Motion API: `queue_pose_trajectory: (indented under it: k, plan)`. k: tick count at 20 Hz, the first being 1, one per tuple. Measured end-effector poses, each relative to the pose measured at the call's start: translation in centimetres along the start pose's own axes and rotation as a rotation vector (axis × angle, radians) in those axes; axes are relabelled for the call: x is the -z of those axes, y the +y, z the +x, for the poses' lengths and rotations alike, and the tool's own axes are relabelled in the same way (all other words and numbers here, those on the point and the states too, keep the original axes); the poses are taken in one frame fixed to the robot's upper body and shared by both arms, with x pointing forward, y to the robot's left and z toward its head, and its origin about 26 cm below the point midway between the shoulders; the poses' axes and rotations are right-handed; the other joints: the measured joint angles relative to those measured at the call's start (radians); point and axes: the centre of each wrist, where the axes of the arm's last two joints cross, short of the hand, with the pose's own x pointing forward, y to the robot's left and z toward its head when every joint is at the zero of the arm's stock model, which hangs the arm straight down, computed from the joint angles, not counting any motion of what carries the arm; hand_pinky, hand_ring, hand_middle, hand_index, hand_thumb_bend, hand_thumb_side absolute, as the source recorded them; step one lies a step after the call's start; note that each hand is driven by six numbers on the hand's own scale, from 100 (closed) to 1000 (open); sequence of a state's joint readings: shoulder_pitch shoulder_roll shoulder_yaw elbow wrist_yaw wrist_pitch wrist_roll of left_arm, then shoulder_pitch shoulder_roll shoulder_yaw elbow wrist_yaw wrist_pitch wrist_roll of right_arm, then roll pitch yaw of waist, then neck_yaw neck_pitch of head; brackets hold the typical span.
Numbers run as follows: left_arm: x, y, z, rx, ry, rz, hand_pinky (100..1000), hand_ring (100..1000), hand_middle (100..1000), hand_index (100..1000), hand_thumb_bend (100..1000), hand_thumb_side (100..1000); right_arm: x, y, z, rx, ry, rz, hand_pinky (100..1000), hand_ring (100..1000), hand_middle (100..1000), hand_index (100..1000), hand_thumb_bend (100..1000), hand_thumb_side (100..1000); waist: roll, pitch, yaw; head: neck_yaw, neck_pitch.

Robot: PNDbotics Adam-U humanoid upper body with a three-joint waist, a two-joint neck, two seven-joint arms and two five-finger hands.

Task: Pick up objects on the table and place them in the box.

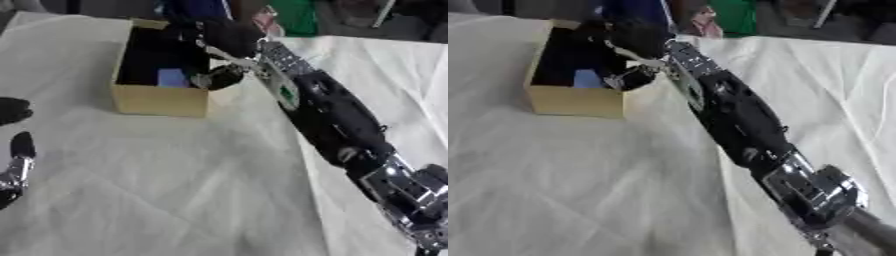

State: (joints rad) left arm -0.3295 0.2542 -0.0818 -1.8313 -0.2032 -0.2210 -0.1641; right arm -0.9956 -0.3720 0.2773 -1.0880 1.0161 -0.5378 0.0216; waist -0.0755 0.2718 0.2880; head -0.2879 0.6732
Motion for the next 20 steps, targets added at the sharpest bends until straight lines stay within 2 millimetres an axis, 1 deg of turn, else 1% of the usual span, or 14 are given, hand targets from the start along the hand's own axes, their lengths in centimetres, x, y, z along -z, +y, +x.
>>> queue_pose_trajectory:
  k: [3,7,8,9,11,15,17,20]
  plan:
    - [0.0,0.0,0.0,0.001,0.001,0.0,815,750,721,718,100,253,-0.4,-1.1,-0.3,0.004,0.027,-0.045,787,789,905,967,100,199,0.0,0.0,-0.007,0.004,-0.003]
    - [0.0,0.0,0.0,0.003,0.001,0.0,814,750,721,717,100,253,-1.1,-3.3,-0.8,0.023,0.058,-0.132,783,752,844,936,100,177,0.0,0.0,-0.02,0.013,-0.008]
    - [0.0,0.0,0.0,0.004,0.002,0.001,815,750,721,717,100,253,-1.6,-3.8,-0.9,0.034,0.067,-0.155,785,727,817,922,100,195,0.0,0.0,-0.023,0.016,-0.008]
    - [0.0,0.1,0.0,0.007,0.003,0.003,815,750,721,717,100,253,-2.1,-4.2,-1.1,0.052,0.079,-0.179,785,724,815,920,100,199,0.001,0.0,-0.027,0.02,-0.009]
    - [-0.1,0.2,-0.1,0.012,0.007,0.008,815,750,721,717,100,253,-3.4,-5.0,-1.4,0.105,0.11,-0.228,787,702,791,906,100,211,0.004,0.003,-0.034,0.03,-0.013]
    - [-0.2,0.5,-0.1,0.021,0.015,0.022,815,750,721,717,100,252,-6.9,-6.4,-1.6,0.237,0.177,-0.313,790,681,763,889,100,234,0.008,0.006,-0.055,0.05,-0.019]
    - [-0.2,0.5,-0.2,0.026,0.018,0.024,815,750,721,717,100,252,-8.7,-7.2,-1.4,0.287,0.198,-0.347,790,672,745,880,100,251,0.011,0.01,-0.067,0.059,-0.024]
    - [-0.3,0.7,-0.2,0.032,0.02,0.034,815,750,721,717,100,252,-11.9,-7.8,-0.6,0.354,0.236,-0.393,791,651,714,866,100,277,0.017,0.013,-0.084,0.071,-0.026]
